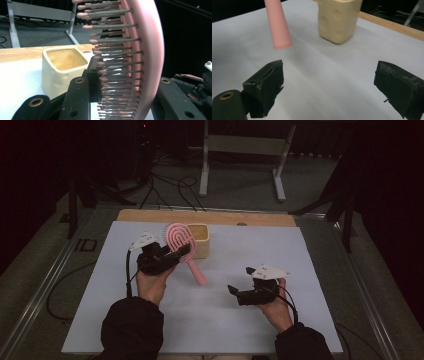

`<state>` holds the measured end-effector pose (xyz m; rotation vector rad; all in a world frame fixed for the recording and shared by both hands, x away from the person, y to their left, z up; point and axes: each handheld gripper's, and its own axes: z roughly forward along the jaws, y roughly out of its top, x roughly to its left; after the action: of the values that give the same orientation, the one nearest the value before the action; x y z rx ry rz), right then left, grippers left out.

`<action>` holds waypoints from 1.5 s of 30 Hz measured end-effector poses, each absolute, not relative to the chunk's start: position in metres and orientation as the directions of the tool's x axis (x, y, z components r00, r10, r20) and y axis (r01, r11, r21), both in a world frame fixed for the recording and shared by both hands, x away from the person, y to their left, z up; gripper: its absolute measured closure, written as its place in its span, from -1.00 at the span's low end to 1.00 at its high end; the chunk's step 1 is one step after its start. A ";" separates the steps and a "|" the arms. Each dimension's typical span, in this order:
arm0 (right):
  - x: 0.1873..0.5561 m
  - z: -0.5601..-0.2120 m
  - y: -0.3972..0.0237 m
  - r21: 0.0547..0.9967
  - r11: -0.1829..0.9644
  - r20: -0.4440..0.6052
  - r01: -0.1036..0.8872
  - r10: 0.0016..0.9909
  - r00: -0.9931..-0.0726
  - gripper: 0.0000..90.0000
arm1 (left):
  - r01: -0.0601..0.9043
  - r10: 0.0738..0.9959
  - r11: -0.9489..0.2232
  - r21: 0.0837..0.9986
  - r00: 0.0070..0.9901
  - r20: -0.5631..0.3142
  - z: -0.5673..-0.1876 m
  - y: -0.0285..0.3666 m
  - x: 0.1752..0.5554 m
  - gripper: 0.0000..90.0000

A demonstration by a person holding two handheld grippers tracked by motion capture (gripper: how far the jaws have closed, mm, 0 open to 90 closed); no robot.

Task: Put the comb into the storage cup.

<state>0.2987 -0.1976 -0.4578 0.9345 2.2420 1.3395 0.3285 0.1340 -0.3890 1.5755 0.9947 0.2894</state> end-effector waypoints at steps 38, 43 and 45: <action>0.258 -0.493 -0.278 0.949 0.123 0.066 0.289 0.820 -0.568 -0.77 | 0.402 0.747 0.087 0.912 0.579 -0.326 -0.377 0.152 0.340 0.43; 0.258 -0.493 -0.276 0.945 0.138 0.060 0.298 0.820 -0.570 -0.77 | 0.395 0.754 0.075 0.916 0.579 -0.311 -0.372 0.153 0.342 0.43; 0.258 -0.494 -0.276 0.944 0.134 0.063 0.300 0.821 -0.568 -0.77 | 0.394 0.755 0.071 0.917 0.579 -0.307 -0.370 0.153 0.343 0.43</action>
<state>0.2583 -0.2755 -0.4937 1.0737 1.9399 1.4371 0.3432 0.1532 -0.3702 1.5460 1.0061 0.3562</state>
